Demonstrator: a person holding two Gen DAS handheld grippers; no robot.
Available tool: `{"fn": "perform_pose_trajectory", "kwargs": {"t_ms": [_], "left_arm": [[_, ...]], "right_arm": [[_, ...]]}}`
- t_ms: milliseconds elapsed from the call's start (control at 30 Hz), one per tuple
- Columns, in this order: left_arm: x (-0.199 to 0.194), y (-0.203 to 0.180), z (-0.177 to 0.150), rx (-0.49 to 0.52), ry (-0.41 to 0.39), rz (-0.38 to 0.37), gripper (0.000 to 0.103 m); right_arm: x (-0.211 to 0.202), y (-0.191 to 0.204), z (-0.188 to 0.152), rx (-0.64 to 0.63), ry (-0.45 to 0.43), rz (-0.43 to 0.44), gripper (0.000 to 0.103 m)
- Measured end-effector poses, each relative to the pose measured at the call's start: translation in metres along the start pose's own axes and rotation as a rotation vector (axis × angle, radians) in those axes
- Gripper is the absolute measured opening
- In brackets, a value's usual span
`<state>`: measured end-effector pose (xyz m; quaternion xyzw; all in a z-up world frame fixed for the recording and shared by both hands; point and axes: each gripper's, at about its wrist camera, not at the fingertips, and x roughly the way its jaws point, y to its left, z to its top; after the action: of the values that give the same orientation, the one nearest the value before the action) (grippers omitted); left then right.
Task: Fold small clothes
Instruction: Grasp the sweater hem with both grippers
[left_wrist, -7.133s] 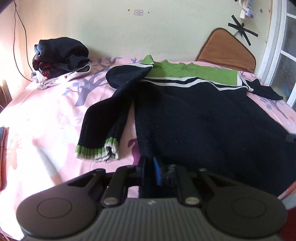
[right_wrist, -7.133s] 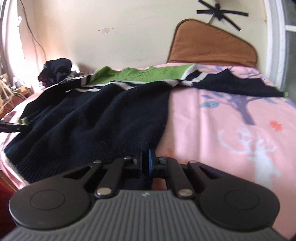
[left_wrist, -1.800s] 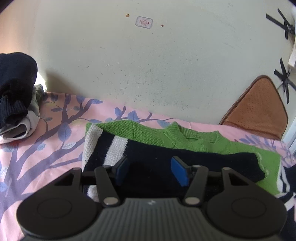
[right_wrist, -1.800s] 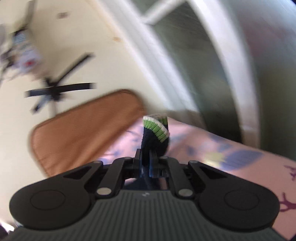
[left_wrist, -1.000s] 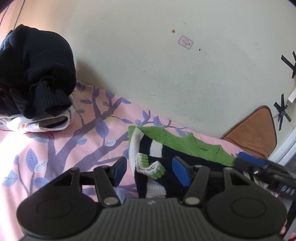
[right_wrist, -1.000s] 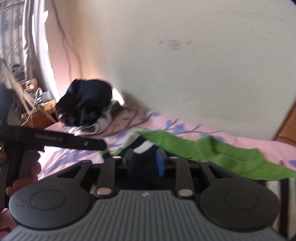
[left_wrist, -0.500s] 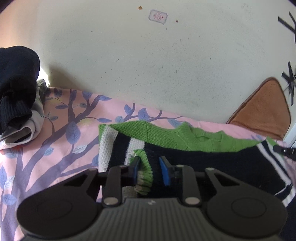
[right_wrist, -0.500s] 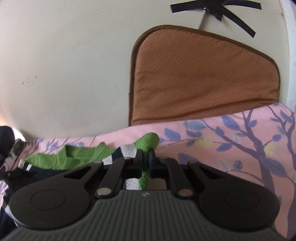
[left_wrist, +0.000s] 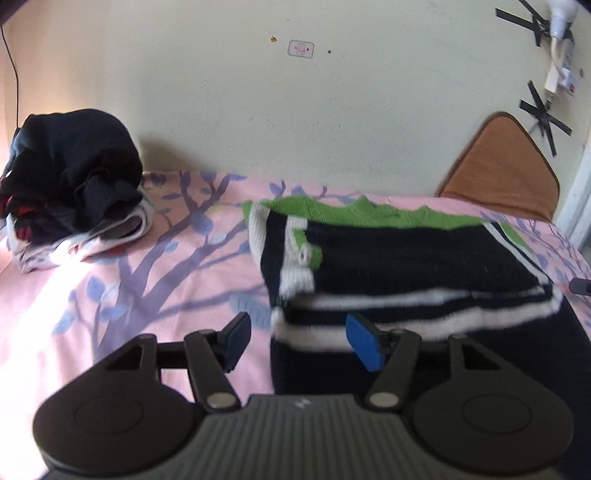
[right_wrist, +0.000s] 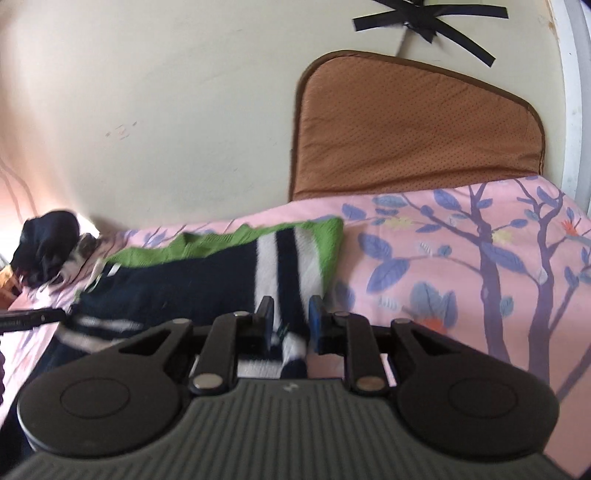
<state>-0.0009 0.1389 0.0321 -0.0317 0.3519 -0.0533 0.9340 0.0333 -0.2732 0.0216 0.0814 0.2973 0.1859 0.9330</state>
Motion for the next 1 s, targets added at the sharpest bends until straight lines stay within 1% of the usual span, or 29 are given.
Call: {"fn": "perform_pose_trajectory", "kwargs": {"t_ms": [33,67,100,133,167,200,233,267,300,333,367,400,433,467,500,533,600,633,667,700,733,767,867,900,933,967,1000], "left_arm": [[-0.011,0.001,-0.013,0.014,0.026,-0.01,0.058],[-0.022,0.0,-0.026,0.03,0.048,-0.013,0.057],[-0.03,-0.001,-0.039,0.048,0.068,-0.014,0.052],[-0.04,-0.004,-0.05,0.078,0.05,0.0,0.044],[-0.052,-0.008,-0.061,0.116,0.025,0.021,0.039],[-0.06,-0.01,-0.066,0.137,0.02,0.035,0.028],[-0.066,-0.01,-0.069,0.138,0.025,0.046,0.024],[-0.073,-0.008,-0.071,0.117,0.027,0.053,0.023],[-0.079,-0.005,-0.073,0.086,0.025,0.052,0.023],[-0.086,-0.002,-0.075,0.057,0.025,0.053,0.023],[-0.095,0.0,-0.078,0.04,0.027,0.054,0.023],[-0.103,0.001,-0.082,0.04,0.025,0.045,0.025],[-0.114,0.001,-0.088,0.045,0.019,0.024,0.03],[-0.124,0.0,-0.094,0.044,0.023,0.0,0.034],[-0.132,-0.001,-0.1,0.04,0.034,-0.029,0.045],[-0.139,-0.003,-0.107,0.032,0.046,-0.065,0.053],[-0.15,-0.003,-0.117,0.003,0.089,-0.134,0.057],[-0.152,-0.003,-0.123,-0.024,0.122,-0.171,0.057],[-0.154,-0.002,-0.127,-0.052,0.157,-0.203,0.057],[-0.154,-0.001,-0.132,-0.078,0.19,-0.226,0.057],[-0.157,-0.002,-0.137,-0.09,0.191,-0.232,0.057],[-0.161,-0.004,-0.14,-0.082,0.189,-0.225,0.057],[-0.169,-0.015,-0.146,-0.047,0.215,-0.204,0.054],[-0.172,-0.019,-0.148,-0.036,0.218,-0.193,0.05],[-0.174,-0.024,-0.151,-0.023,0.216,-0.174,0.041],[-0.176,-0.027,-0.154,-0.006,0.205,-0.144,0.035],[-0.176,-0.028,-0.156,0.005,0.194,-0.117,0.021]], "right_arm": [[-0.007,0.005,-0.012,-0.023,0.02,0.007,0.024],[-0.012,0.009,-0.024,-0.051,0.036,-0.014,0.024],[-0.015,0.012,-0.036,-0.086,0.048,-0.069,0.023],[-0.016,0.012,-0.047,-0.109,0.056,-0.122,0.02],[-0.023,0.009,-0.055,-0.101,0.018,-0.122,0.02],[-0.029,0.005,-0.059,-0.068,0.004,-0.131,0.02],[-0.035,0.003,-0.06,-0.029,-0.008,-0.154,0.02],[-0.042,0.003,-0.06,-0.003,-0.029,-0.188,0.004],[-0.048,0.005,-0.061,-0.001,-0.043,-0.232,0.003],[-0.056,0.006,-0.063,0.004,-0.055,-0.237,0.003],[-0.065,0.005,-0.067,0.027,-0.056,-0.205,0.005],[-0.076,0.005,-0.071,0.052,-0.051,-0.151,0.007],[-0.087,0.007,-0.075,0.058,-0.047,-0.108,0.008],[-0.099,0.011,-0.082,0.047,-0.049,-0.088,0.009],[-0.111,0.016,-0.088,0.027,-0.044,-0.074,0.01],[-0.122,0.019,-0.096,0.014,-0.033,-0.053,0.013],[-0.142,0.024,-0.112,0.019,-0.015,0.002,0.021],[-0.151,0.025,-0.119,0.034,0.0,0.024,0.028],[-0.159,0.025,-0.126,0.051,0.015,0.043,0.032],[-0.166,0.025,-0.134,0.067,0.028,0.056,0.033],[-0.173,0.026,-0.141,0.077,0.039,0.06,0.033],[-0.178,0.027,-0.146,0.085,0.049,0.059,0.034],[-0.187,0.033,-0.166,0.105,0.086,0.066,0.035],[-0.187,0.036,-0.172,0.113,0.098,0.077,0.035],[-0.187,0.038,-0.177,0.116,0.098,0.084,0.035],[-0.189,0.043,-0.182,0.101,0.074,0.073,0.035],[-0.189,0.047,-0.183,0.078,0.061,0.059,0.032]]}}
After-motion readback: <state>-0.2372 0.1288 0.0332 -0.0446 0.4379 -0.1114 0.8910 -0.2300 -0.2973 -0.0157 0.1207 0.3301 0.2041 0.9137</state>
